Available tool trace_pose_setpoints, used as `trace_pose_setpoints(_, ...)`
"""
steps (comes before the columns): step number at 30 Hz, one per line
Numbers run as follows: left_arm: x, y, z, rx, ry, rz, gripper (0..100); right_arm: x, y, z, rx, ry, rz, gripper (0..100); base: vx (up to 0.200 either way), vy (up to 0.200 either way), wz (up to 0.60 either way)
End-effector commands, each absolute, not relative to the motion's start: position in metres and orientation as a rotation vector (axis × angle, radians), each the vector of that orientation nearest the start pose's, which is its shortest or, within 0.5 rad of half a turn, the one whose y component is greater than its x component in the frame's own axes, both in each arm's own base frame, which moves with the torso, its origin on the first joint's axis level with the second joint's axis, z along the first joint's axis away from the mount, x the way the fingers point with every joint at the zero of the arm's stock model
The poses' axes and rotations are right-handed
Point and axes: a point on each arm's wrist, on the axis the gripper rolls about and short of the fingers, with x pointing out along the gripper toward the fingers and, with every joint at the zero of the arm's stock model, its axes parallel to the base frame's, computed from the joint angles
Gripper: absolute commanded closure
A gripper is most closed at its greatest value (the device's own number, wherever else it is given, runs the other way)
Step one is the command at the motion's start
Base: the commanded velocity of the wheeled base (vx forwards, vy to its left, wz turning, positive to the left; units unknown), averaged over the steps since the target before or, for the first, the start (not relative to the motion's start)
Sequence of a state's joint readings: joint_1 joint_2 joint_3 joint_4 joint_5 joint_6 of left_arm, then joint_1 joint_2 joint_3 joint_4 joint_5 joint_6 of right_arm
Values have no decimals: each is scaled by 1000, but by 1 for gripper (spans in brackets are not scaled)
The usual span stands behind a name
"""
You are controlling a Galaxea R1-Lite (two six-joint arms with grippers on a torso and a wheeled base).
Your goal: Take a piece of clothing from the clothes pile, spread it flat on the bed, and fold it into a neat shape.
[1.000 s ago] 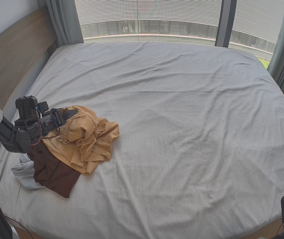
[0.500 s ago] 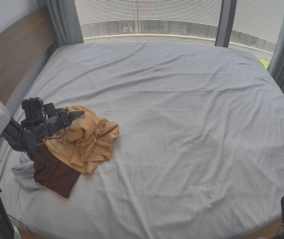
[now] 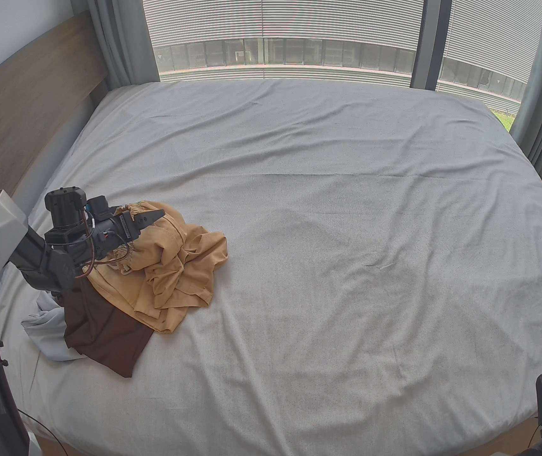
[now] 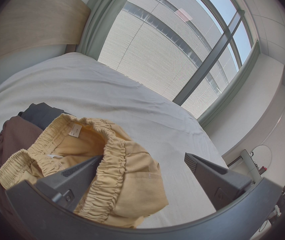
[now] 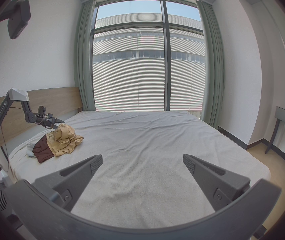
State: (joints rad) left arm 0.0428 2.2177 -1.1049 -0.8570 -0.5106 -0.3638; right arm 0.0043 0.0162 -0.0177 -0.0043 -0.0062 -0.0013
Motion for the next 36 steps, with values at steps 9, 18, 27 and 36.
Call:
trace_pose_setpoints(9, 431, 8, 82, -429, 335, -413, 0, -23, 0, 76, -2, -5, -3, 0, 0, 0, 0)
trace_pose_setpoints(18, 435, 8, 86, -472, 324, -409, 100, -23, 0, 76, -2, -5, -2, 0, 0, 0, 0)
trace_pose_setpoints(27, 425, 7, 92, -540, 319, -408, 100, -23, 0, 76, -2, -5, -3, 0, 0, 0, 0)
trace_pose_setpoints(36, 407, 12, 93, -582, 321, -386, 100, -23, 0, 76, -2, -5, -2, 0, 0, 0, 0)
